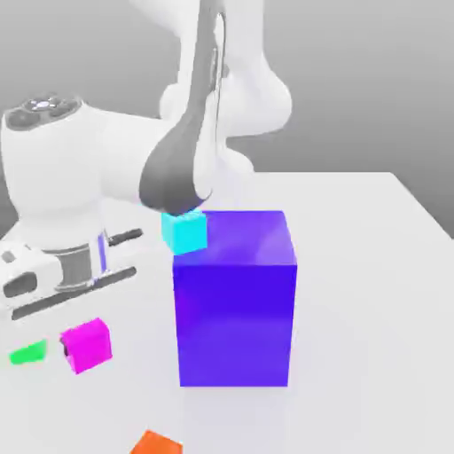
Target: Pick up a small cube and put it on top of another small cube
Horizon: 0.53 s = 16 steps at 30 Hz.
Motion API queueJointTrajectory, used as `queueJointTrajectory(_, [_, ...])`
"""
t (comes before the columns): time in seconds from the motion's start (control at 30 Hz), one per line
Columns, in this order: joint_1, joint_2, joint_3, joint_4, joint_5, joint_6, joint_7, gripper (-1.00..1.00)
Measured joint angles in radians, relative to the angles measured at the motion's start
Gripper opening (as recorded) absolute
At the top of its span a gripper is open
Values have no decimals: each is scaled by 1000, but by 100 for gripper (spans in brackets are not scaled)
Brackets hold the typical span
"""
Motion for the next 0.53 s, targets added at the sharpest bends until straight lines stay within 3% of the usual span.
queueJointTrajectory(0.1, [-123, -8, -90, -68, 51, 62, 16, -100])
queueJointTrajectory(0.17, [-155, 25, -88, -77, 116, 97, -19, -100])
queueJointTrajectory(0.43, [-305, 192, 97, -60, 389, 195, -213, -100])
queueJointTrajectory(0.47, [-316, 203, 112, -58, 408, 201, -226, 100])
queueJointTrajectory(0.53, [-316, 203, 112, -58, 408, 201, -226, 100])
